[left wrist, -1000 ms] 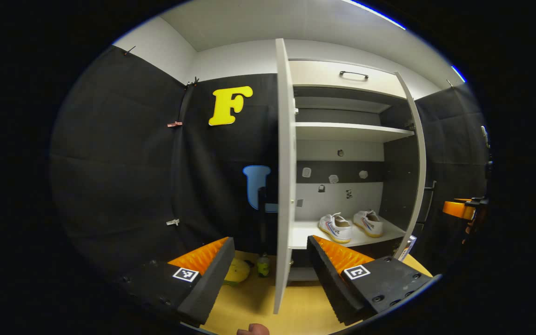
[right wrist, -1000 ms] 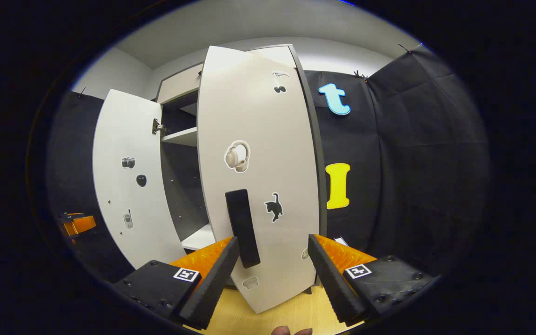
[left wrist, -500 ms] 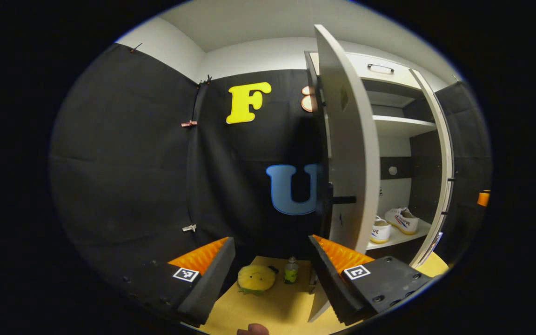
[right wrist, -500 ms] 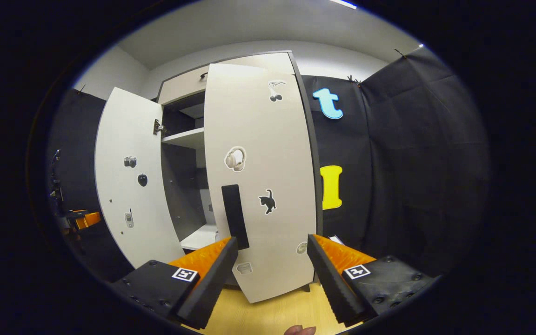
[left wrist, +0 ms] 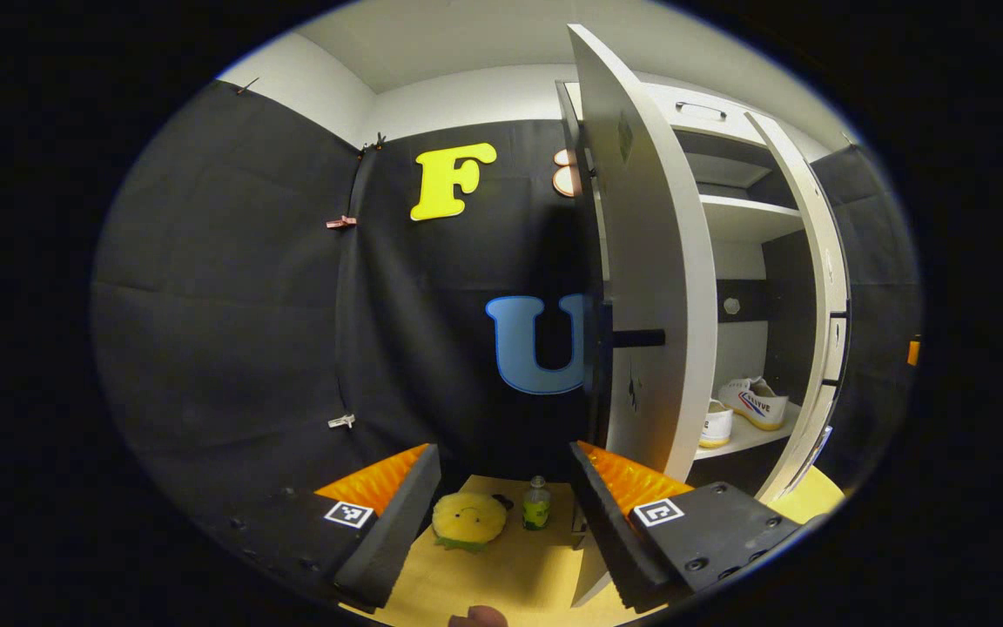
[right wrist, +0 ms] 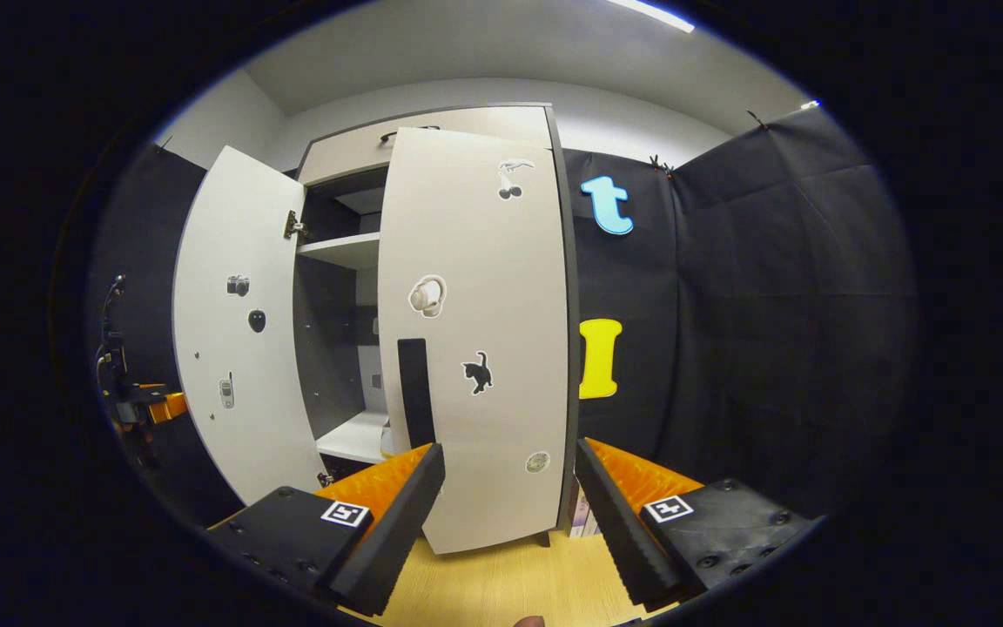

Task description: Grab one shoe with the right hand and put it into the shoe cabinet, grab the other shoe with the left hand and put it into the shoe cabinet; then close the right door with the right hand and the left door with the left hand.

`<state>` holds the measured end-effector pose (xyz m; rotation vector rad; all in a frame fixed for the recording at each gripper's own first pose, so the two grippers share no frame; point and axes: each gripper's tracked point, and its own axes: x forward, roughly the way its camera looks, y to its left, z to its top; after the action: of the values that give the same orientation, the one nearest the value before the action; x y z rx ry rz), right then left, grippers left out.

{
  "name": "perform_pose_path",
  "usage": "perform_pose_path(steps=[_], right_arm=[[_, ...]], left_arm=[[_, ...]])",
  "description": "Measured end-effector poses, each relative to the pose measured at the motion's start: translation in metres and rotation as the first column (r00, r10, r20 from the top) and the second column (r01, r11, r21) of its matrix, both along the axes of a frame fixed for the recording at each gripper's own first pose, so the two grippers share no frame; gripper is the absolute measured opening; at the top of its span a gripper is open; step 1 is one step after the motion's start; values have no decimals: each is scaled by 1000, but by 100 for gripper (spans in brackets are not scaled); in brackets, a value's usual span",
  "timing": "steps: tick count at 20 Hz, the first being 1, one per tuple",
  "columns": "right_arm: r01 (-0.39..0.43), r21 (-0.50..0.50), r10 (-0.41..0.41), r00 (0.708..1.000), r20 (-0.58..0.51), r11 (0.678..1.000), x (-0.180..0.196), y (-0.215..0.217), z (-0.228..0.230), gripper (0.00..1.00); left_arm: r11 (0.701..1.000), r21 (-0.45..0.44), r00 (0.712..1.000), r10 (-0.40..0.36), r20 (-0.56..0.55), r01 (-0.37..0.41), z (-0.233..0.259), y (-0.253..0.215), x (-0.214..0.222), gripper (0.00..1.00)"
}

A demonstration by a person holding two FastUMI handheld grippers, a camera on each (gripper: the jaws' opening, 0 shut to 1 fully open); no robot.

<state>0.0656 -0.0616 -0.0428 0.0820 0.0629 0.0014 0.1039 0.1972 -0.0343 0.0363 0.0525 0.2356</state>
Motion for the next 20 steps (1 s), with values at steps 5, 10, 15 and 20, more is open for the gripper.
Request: perform_pose_path(steps=[5,10,15,20], right_arm=[[15,-18,-15,1000,8,1000,0,-13,3,98],[8,7,-8,1000,-6,1000,-3,-25,0,98],[11,7,-10,1000,-10,1000,-6,-44,0,98],[-9,0,9,1000,-12,1000,-3,-49,1,98]], left_arm=[[1000,-27,1000,13,-5,-13,-2,-7,-3,93],[1000,-22,1000,16,-5,-16,0,-32,-5,92],[1000,-20,1000,-19,0,19,0,-73,-4,92],[997,-22,998,-67,10,67,-1,-112,6,92]])
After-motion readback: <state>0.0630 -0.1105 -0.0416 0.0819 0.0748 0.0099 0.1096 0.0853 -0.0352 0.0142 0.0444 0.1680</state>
